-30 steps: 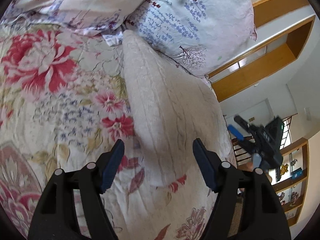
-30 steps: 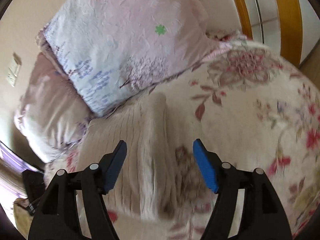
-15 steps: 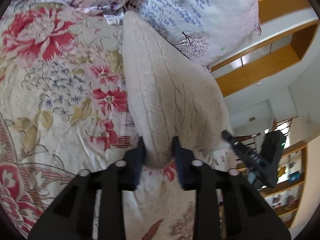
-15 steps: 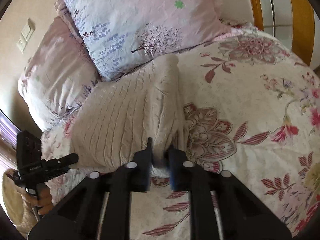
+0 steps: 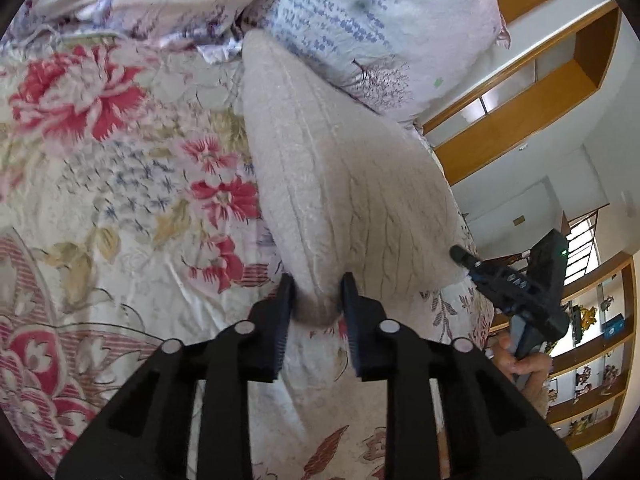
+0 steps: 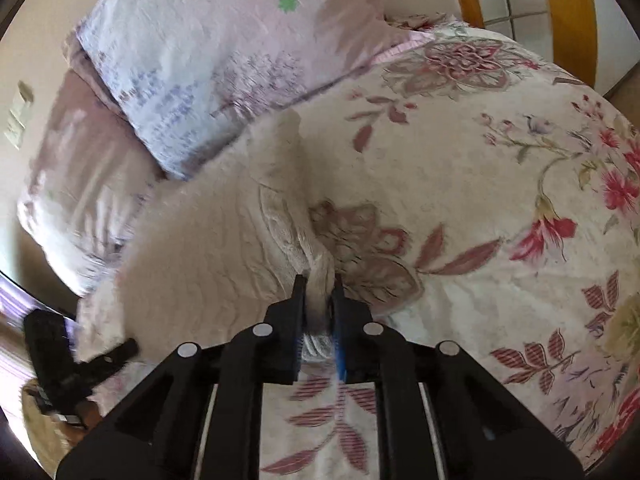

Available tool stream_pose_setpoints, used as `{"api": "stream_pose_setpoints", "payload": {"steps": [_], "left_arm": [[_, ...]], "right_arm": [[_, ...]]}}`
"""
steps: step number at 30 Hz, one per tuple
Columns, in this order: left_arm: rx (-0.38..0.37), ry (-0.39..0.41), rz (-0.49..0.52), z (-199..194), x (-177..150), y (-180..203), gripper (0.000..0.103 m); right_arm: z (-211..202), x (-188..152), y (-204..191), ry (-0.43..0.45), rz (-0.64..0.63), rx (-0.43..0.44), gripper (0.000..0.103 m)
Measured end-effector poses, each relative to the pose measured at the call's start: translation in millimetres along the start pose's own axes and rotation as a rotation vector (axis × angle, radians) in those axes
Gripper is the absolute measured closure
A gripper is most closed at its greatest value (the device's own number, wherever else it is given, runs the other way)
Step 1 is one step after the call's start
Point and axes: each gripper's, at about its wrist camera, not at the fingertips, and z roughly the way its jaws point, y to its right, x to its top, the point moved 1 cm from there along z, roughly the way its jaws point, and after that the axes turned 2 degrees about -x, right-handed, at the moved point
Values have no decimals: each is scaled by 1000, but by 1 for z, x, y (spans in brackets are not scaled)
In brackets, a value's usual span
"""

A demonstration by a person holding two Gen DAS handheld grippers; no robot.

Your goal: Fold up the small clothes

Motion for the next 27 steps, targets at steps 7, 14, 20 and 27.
{"api": "stream_pose_setpoints", "payload": {"steps": [7,14,20,27], "left_arm": [[99,94,69,-14,16,9,34],[134,65,70,-8,23,3,32],[149,72,92,-10,27,4,32],[150,72,92,-10,25,2,31]], "right_arm": [[7,38,-15,49,62,76,42],[53,55,-26,-30,64,17,66],[32,62,-43,159,-31,-8,93],[63,57,-19,35,38,-174,92]]}}
